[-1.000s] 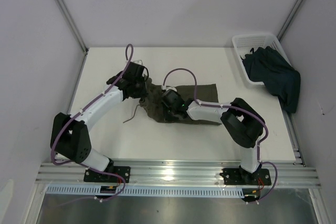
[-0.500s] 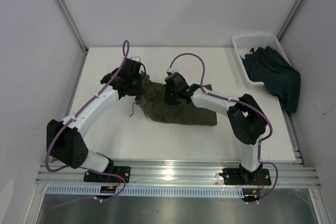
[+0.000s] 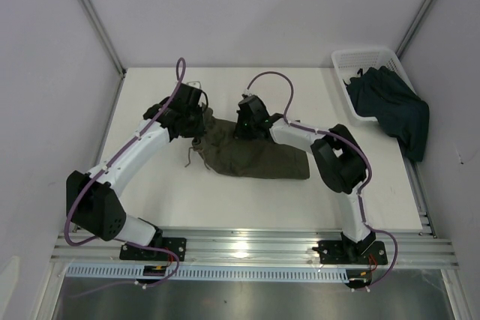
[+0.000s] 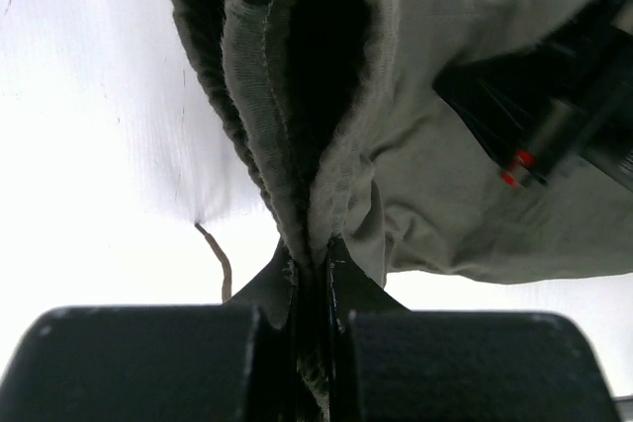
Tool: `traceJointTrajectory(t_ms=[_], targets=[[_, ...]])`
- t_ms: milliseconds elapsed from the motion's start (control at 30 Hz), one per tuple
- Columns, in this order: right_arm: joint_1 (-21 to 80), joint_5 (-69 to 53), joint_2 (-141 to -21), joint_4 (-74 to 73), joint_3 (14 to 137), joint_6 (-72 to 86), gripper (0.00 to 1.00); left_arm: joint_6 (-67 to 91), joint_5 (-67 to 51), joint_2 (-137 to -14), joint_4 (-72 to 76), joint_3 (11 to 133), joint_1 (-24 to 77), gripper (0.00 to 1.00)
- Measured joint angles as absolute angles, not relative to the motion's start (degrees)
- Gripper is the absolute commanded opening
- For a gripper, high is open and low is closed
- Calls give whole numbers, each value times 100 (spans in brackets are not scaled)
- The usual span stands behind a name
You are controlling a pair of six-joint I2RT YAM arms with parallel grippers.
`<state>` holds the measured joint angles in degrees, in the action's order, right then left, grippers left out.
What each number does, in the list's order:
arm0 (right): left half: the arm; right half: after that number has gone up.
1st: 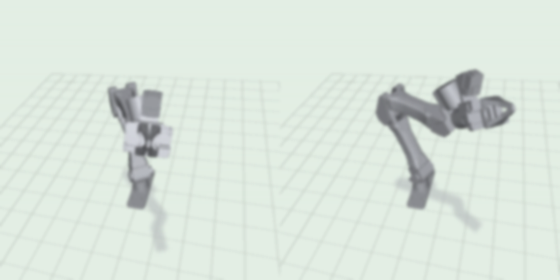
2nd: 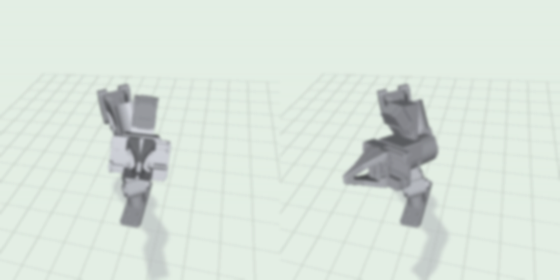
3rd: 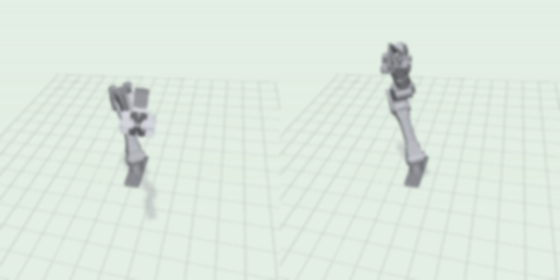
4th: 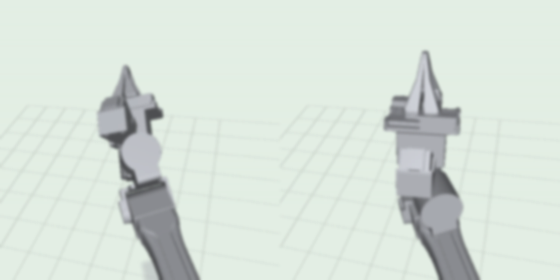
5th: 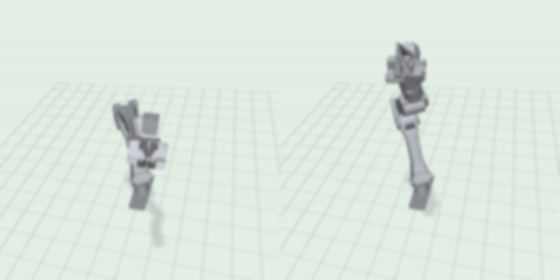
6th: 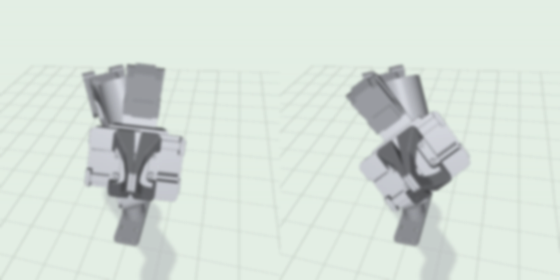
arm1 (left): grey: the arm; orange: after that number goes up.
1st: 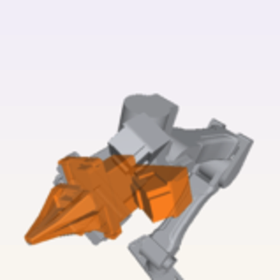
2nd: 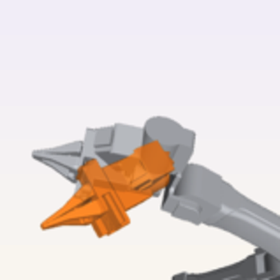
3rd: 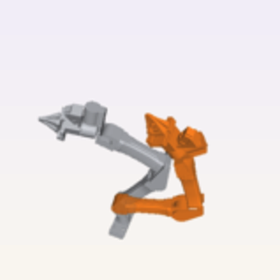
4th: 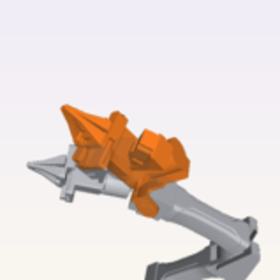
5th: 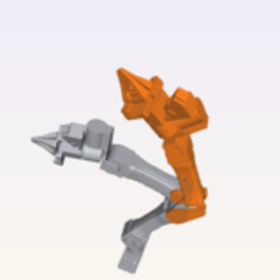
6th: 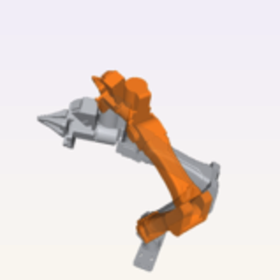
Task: Fold and stack the shorts
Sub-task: Fold the shorts
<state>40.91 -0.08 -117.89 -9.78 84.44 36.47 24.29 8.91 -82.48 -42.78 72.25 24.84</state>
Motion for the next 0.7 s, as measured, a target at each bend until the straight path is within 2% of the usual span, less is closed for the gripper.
traceJointTrajectory(t_ms=[300, 700], targets=[[4143, 104, -12669, -681, 9013, 3879, 0, 2388, 886, -8248, -4366, 7391, 2593, 0], [4381, 519, -12717, -548, 9052, 4119, 0, 2368, 886, -8600, -4560, 8034, 2969, 0]])
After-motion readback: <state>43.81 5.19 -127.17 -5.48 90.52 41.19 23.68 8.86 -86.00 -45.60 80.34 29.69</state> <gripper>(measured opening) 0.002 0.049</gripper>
